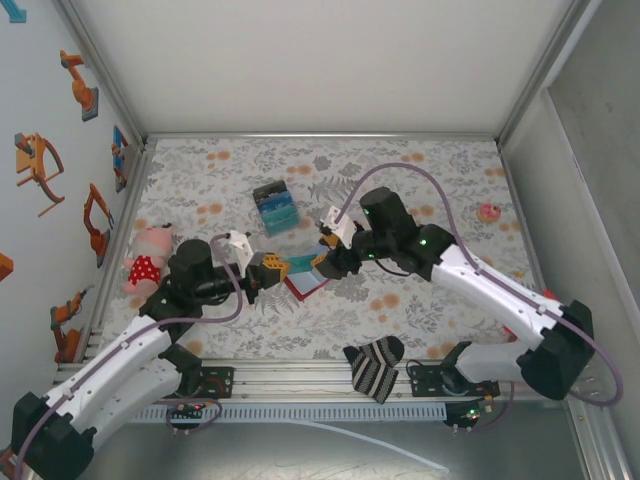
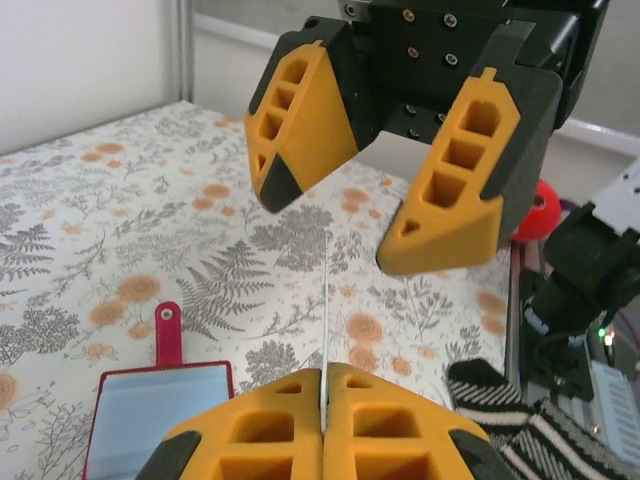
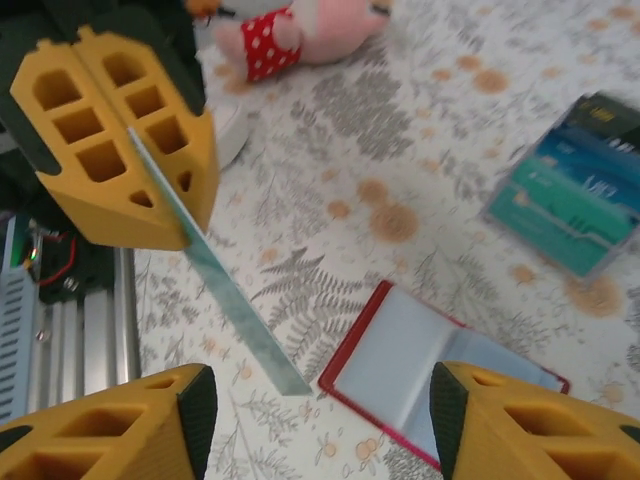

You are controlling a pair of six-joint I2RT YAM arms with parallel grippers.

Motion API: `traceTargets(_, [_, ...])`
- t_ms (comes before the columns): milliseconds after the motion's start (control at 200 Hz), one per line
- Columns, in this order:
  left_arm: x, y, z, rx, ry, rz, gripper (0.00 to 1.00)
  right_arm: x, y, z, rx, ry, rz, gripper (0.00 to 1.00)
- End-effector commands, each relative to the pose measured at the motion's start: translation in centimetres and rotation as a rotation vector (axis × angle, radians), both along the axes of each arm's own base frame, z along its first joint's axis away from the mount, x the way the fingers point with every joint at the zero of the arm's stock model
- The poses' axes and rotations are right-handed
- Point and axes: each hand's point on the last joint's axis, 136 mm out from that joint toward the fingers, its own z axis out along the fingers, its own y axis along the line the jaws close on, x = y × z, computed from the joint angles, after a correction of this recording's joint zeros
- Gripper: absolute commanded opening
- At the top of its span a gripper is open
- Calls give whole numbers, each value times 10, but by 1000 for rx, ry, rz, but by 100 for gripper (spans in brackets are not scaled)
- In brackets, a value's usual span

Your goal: Take the credit cards out of the card holder

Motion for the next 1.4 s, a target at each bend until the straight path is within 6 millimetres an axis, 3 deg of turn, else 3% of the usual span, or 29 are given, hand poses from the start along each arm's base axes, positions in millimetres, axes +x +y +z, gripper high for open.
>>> traceTargets(0, [3,4,28,-152,-5,78,0,17,2,39,223,-10,-106,60])
traceTargets(235, [6,10,51,-314,4,158,0,-5,15,68,466,135,60,60])
traceTargets(616, [-1,5,78,-467,31,91,0,-17,35,69,512,217,251,51])
traceTargets(746, [-3,4,79,-471,29,82,0,-23,34,73,521,207,298,37])
traceTargets(891, [-1,2,74,-449,39,83,0,-26,31,74,520,177,296,0])
traceTargets(946, [-1,1,71,-438,47,81,0,-26,29,73,510,165,279,0])
traceTargets(987, [-2,0,69,-427,52,77,4,-26,27,72,501,159,271,0])
traceTargets(1112, [-3,2,69,-375,46,91,35,-28,23,68,462,148,257,0])
traceTargets(1397, [-21,10,77,-117,-16,61,44,-45,9,46,312,121,292,0])
